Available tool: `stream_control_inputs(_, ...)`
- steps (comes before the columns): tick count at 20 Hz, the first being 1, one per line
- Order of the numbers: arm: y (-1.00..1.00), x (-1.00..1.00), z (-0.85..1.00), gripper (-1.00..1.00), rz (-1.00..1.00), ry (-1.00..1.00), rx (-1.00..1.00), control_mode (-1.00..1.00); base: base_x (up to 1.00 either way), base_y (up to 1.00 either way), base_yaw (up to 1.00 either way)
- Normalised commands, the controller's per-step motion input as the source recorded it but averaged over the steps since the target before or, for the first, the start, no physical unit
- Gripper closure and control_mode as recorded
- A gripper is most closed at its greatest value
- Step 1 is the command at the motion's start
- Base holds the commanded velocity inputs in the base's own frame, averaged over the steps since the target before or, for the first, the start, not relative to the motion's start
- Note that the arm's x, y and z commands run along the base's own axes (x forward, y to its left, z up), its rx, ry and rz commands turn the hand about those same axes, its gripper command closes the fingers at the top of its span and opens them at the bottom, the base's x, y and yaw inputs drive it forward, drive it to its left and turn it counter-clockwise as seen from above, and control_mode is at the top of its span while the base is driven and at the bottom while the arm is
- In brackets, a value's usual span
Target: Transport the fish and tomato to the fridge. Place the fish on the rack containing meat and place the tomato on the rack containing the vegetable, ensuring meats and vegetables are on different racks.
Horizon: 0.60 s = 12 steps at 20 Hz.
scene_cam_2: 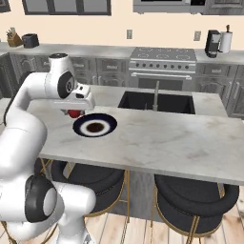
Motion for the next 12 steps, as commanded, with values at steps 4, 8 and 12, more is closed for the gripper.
stream_control_inputs(4, 0.01, -1.00, 0.42, 1.00, 0.00, -0.10, 0.00, -1.00, 0.00, 0.00, 0.00)
stream_control_inputs(8, -0.01, -1.00, 0.46, 1.00, 0.00, -0.04, 0.00, -1.00, 0.00, 0.00, 0.00)
stream_control_inputs(12, -0.04, -0.80, 0.62, 1.00, 0.00, -0.06, 0.02, -1.00, 0.00, 0.00, 0.00)
